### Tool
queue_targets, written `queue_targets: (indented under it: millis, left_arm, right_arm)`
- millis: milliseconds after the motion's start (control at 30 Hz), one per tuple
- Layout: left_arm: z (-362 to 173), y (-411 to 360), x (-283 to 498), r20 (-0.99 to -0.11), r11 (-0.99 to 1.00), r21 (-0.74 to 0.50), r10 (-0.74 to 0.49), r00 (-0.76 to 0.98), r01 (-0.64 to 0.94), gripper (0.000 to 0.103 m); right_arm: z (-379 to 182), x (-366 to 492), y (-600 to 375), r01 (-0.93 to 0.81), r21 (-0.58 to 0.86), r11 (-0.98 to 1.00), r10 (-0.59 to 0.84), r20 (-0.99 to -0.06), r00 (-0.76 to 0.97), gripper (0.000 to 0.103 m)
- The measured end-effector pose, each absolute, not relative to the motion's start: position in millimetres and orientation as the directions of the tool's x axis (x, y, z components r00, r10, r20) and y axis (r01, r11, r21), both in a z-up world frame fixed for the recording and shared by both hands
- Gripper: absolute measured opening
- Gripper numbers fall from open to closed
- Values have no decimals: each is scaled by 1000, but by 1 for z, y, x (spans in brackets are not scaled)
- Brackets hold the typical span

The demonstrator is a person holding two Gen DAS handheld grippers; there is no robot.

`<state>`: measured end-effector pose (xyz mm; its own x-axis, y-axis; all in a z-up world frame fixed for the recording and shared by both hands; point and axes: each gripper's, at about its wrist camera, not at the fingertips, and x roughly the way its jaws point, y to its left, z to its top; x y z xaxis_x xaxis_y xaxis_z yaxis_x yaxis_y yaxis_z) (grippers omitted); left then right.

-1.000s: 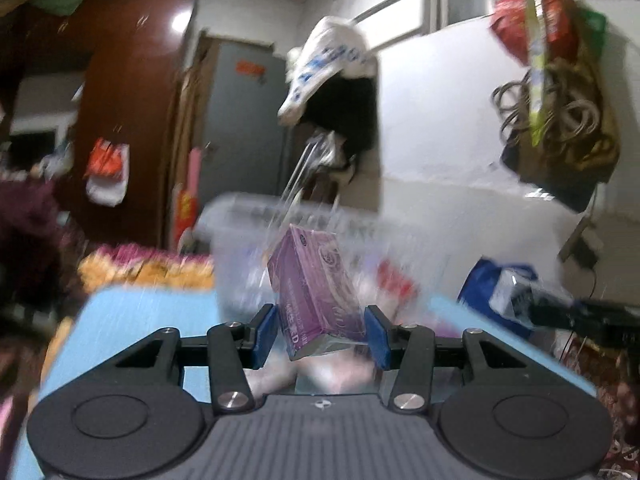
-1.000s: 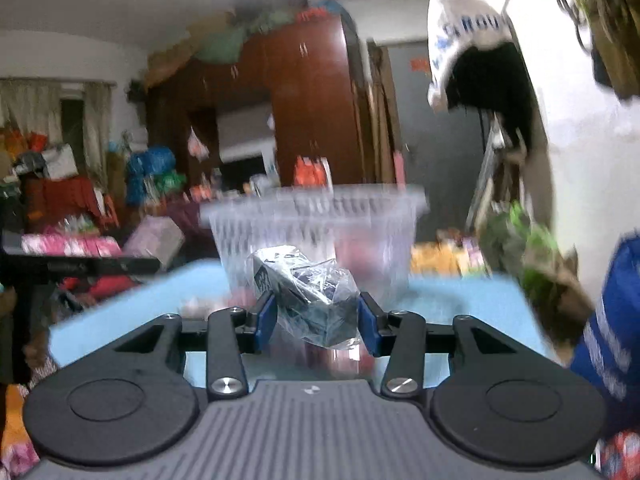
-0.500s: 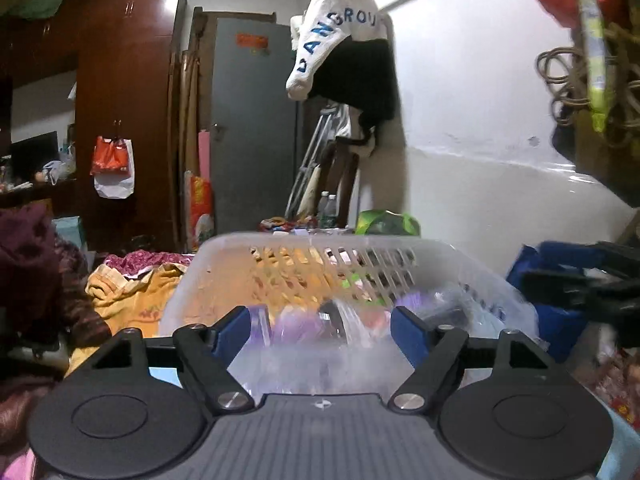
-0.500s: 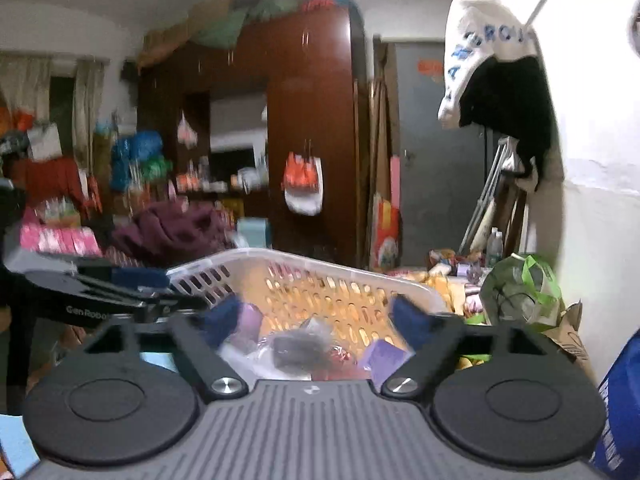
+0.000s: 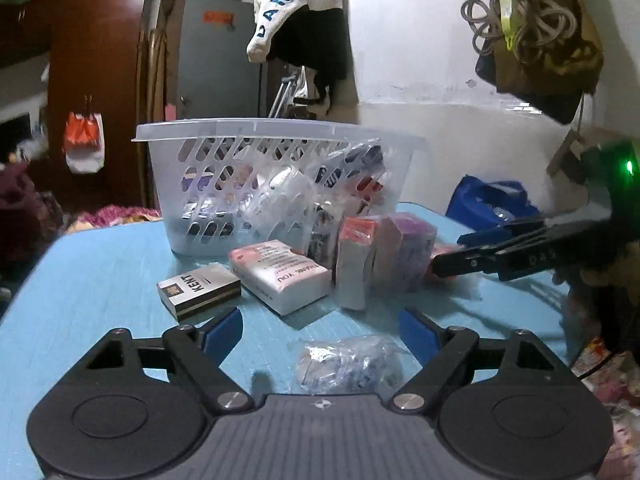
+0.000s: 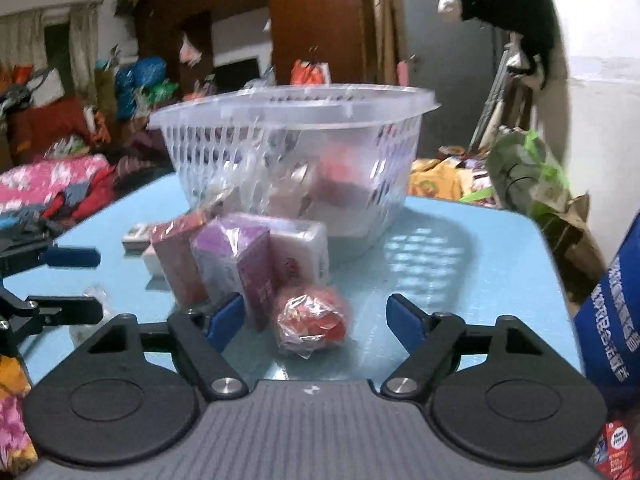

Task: Organize objects
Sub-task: 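Grasp a clear bag with left tool while right grasps the red ball in clear wrap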

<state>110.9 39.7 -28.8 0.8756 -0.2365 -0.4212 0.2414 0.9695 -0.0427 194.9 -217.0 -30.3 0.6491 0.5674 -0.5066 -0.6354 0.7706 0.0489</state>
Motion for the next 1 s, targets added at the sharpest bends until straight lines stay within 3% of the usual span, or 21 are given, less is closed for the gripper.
queue_targets:
  millis: [167,233,333,733,1000]
  left_arm:
    - [-40,33,115,-454,967,-59,-247,856,248,87]
    - [-44,28,116,-463,971,-28,-222,858,237,80]
    - [-45,24,114,-447,973,-5,-209,870,231,64]
    - [-37,46,101,-356,971,-93,-238,904,219,63]
    - [-37,55,99,-349,973,-113,-230,909,203,63]
  right_arm:
    - [-34,199,-214,-646,51,761,570,-529,629,57]
    - [-35,196,-216,-649,54,759,576,-521,630,51]
    - [-34,198,-216,-650,65,757,583,-517,627,50]
    - [-29,188,-233,-613,86,785,597,-367,713,50]
    - [-27,190,-230,-608,83,790,592,-363,720,50]
